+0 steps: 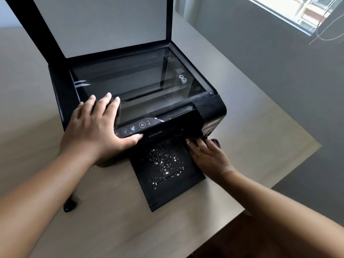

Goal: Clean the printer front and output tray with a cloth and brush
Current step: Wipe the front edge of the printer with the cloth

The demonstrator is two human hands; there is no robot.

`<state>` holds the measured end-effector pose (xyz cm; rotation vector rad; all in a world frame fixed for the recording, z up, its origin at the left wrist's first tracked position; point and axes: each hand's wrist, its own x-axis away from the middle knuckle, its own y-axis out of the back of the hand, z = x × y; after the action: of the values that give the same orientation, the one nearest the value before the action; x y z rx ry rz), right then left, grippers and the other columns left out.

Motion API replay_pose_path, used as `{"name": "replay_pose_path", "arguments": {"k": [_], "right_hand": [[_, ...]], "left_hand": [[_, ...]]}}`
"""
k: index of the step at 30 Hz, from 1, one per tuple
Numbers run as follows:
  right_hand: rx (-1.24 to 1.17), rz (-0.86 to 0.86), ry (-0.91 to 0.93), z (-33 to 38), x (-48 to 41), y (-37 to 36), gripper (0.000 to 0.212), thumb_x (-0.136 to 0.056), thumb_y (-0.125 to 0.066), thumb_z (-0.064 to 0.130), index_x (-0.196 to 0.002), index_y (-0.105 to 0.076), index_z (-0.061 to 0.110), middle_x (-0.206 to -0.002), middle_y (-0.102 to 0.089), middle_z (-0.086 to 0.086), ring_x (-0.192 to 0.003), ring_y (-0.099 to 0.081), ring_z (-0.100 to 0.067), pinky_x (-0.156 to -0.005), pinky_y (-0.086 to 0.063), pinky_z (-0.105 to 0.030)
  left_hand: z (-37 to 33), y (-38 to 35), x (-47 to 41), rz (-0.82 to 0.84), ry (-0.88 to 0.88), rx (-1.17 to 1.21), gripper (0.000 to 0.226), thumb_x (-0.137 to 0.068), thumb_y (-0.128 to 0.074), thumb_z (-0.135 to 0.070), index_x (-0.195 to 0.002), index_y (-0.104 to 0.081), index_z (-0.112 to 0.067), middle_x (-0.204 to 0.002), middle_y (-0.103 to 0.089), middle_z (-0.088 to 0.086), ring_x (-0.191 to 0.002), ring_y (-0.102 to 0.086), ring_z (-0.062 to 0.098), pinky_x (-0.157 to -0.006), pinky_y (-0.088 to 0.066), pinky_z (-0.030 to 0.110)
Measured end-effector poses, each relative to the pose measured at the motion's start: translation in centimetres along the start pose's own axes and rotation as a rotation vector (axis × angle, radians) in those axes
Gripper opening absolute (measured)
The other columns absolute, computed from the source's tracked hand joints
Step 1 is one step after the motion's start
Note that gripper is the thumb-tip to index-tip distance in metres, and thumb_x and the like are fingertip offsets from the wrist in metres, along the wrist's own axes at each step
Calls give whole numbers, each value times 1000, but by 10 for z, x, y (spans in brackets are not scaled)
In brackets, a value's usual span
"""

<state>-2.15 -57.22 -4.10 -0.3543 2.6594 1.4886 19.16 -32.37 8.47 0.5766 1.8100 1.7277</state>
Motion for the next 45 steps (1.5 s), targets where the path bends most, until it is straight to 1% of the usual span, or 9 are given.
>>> {"name": "replay_pose_path", "arguments": {"k": [6, 11, 15, 22, 28, 31, 37, 42, 45], "right_hand": [[-386, 117, -127, -12, 1, 2, 42, -85, -59, 22, -126, -60, 26, -134, -57, 13, -112, -52, -28, -80, -48, -34], [-403, 208, -163, -5, 10, 4, 57, -88, -42, 27, -145, -38, 23, -151, -39, 8, -130, -40, -35, -83, -45, -42], [-582, 162, -221, -4, 2, -2, 49, -86, -47, 25, -135, -53, 26, -142, -50, 11, -121, -45, -32, -84, -46, -40], [-1175, 41, -852, -1, -4, -10, 20, -81, -70, 18, -101, -69, 22, -96, -61, 11, -108, -53, -19, -86, -38, -22], [-977, 90, -776, 10, 6, -4, 48, -74, -77, 21, -118, -60, 11, -121, -58, -6, -118, -46, -30, -99, -39, -34], [-1024, 87, -941, 1, 11, -6, 57, -70, -80, 27, -120, -57, 13, -123, -54, -8, -113, -46, -29, -96, -40, -35], [-1014, 362, -1010, -23, -10, -7, 61, -71, -76, 36, -123, -51, 17, -128, -41, -9, -117, -37, -32, -98, -37, -35], [-906, 280, -1262, 1, 10, -1, 55, -78, -68, 33, -129, -49, 26, -120, -49, -8, -113, -44, -31, -96, -38, -36], [-1197, -29, -1323, -5, 1, 16, 31, -80, -65, 17, -110, -60, 21, -101, -63, -1, -97, -59, -19, -79, -42, -25]], "left_hand": [[-1, 2, 0, 2, -1, 0, 117, -59, -26, -96, -151, -23, -23, -159, -24, 2, -145, -20, 30, -117, -18, 48], [0, 2, 1, -5, -4, 1, 117, -60, -26, -96, -151, -24, -23, -159, -24, 2, -144, -21, 30, -117, -18, 48], [0, 1, 0, -7, -2, -4, 117, -59, -26, -95, -151, -24, -23, -159, -23, 1, -144, -21, 30, -117, -18, 48], [0, 2, 1, -9, 5, 5, 117, -59, -28, -95, -151, -24, -24, -159, -24, 1, -144, -21, 30, -117, -19, 48], [0, 1, 1, -10, 2, 0, 117, -59, -28, -96, -151, -25, -24, -159, -24, 1, -144, -22, 30, -117, -20, 47], [0, 1, 1, -15, 2, 15, 116, -59, -29, -96, -151, -26, -24, -159, -25, 1, -143, -23, 30, -116, -20, 48], [1, -2, 0, -22, 3, -2, 116, -59, -30, -96, -150, -27, -24, -158, -27, 1, -142, -25, 30, -114, -21, 48], [1, -3, 0, -27, 4, 4, 117, -58, -29, -96, -149, -30, -22, -157, -30, 3, -141, -27, 31, -114, -23, 49], [1, -2, 0, -32, -3, 16, 116, -59, -30, -95, -148, -33, -20, -156, -32, 4, -140, -28, 33, -113, -23, 51]]}}
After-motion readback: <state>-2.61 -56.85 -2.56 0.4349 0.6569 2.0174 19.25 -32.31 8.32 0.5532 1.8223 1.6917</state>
